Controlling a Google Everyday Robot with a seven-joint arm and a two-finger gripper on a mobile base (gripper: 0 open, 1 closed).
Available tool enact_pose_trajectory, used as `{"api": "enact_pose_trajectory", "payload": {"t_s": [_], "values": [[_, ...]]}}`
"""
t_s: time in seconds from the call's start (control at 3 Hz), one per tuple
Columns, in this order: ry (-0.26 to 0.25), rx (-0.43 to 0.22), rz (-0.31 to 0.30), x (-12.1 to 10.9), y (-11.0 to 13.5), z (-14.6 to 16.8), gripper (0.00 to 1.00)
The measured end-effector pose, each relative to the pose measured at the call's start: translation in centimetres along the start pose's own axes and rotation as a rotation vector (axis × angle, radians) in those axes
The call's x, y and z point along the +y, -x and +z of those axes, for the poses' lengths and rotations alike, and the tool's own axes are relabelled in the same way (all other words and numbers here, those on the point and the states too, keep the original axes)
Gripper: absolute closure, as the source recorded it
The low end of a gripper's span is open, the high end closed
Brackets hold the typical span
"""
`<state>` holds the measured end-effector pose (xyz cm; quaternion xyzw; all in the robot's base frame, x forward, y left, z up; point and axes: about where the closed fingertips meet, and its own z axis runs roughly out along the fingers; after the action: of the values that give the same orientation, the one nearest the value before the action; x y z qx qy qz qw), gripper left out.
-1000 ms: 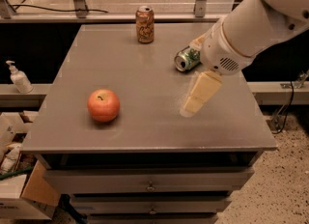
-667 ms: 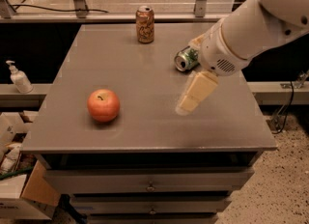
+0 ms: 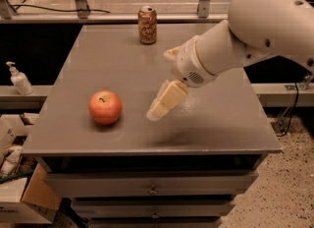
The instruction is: Move apple near orange can
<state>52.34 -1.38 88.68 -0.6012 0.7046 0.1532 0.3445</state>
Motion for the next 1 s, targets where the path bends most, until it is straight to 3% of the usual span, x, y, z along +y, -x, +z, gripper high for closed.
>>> {"api": "enact_pose_trajectory", "payload": {"t_s": [0.33,0.67,1.0], "values": [[0.045,-0.063,0.005,1.0,1.4,1.9,0.0],[0.157,-0.151,0.008,4.1,3.9,4.1,0.0],[0.149,-0.148,-0.006,4.3,3.9,4.4,0.0]]}}
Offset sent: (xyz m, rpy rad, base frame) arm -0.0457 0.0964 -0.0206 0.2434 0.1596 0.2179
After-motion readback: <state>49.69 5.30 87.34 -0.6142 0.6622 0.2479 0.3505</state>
